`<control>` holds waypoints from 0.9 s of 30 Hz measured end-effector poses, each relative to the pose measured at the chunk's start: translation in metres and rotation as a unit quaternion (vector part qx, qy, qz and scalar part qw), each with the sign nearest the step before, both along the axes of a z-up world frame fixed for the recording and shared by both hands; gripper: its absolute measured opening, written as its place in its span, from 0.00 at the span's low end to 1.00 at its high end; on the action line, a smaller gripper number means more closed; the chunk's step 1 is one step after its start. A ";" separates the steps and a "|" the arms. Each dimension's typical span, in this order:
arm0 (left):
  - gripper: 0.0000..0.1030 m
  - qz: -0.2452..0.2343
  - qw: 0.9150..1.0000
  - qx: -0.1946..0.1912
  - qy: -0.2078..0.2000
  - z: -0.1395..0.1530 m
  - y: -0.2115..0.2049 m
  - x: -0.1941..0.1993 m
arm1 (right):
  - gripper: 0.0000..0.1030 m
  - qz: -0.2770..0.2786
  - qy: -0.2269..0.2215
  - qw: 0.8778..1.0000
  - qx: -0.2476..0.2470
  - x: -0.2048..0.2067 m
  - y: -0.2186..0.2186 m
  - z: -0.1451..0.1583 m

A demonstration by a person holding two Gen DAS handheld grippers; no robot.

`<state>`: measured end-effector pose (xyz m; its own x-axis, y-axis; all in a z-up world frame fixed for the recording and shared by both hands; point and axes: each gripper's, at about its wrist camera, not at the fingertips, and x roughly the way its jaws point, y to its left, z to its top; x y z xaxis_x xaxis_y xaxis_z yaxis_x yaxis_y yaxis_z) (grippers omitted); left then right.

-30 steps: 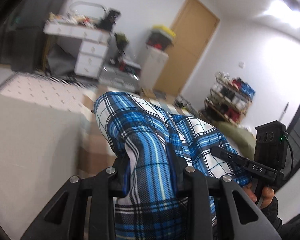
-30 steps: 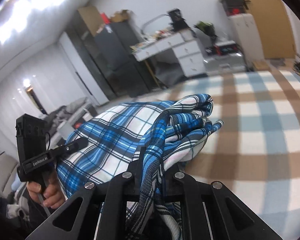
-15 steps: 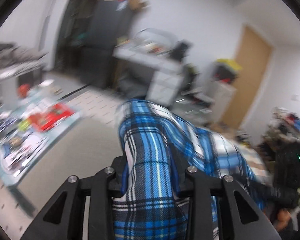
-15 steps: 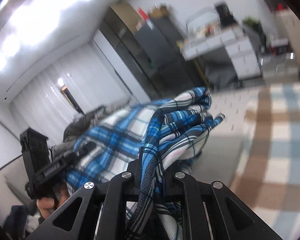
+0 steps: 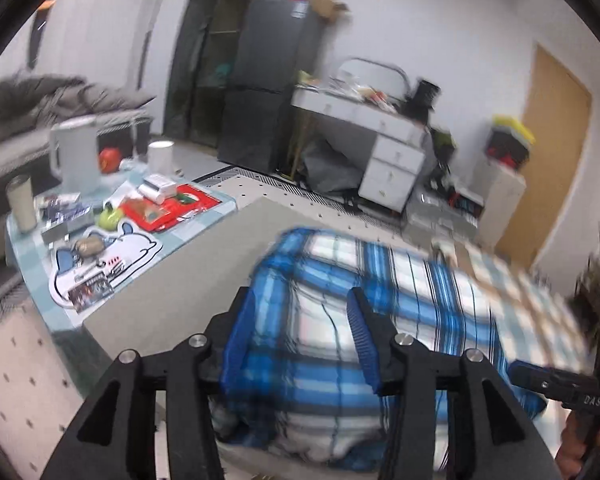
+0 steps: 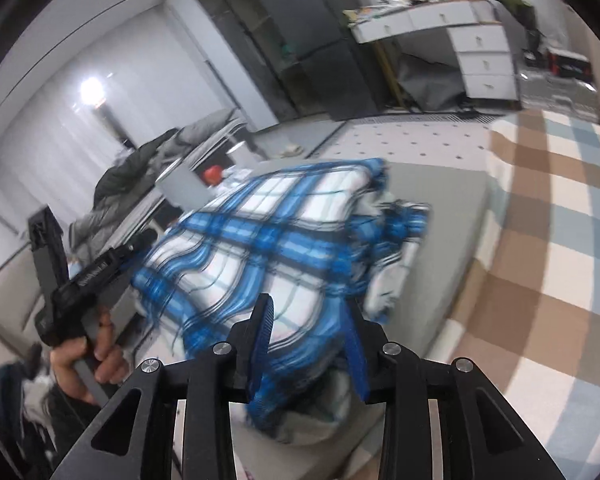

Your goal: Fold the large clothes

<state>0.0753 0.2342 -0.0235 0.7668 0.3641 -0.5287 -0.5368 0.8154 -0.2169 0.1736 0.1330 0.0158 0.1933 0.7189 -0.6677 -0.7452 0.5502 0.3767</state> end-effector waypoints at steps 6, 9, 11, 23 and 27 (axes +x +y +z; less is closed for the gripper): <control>0.41 0.033 0.998 -0.018 0.047 -0.040 0.039 -0.018 | 0.33 0.030 -0.012 0.999 -0.041 -0.026 -0.004 -0.022; 0.41 0.039 0.998 -0.022 0.036 -0.031 0.030 -0.034 | 0.39 0.038 -0.037 0.997 -0.048 -0.034 -0.016 -0.010; 0.41 0.039 0.998 -0.020 0.034 -0.020 0.016 -0.040 | 0.54 0.037 -0.067 0.996 -0.044 -0.041 -0.027 0.001; 0.87 0.005 0.999 0.052 0.003 0.010 -0.093 -0.037 | 1.00 0.058 -0.175 0.981 0.061 -0.082 -0.062 0.034; 0.99 0.013 0.997 0.067 -0.020 0.013 -0.103 -0.049 | 1.00 0.057 -0.179 0.980 0.067 -0.090 -0.070 0.031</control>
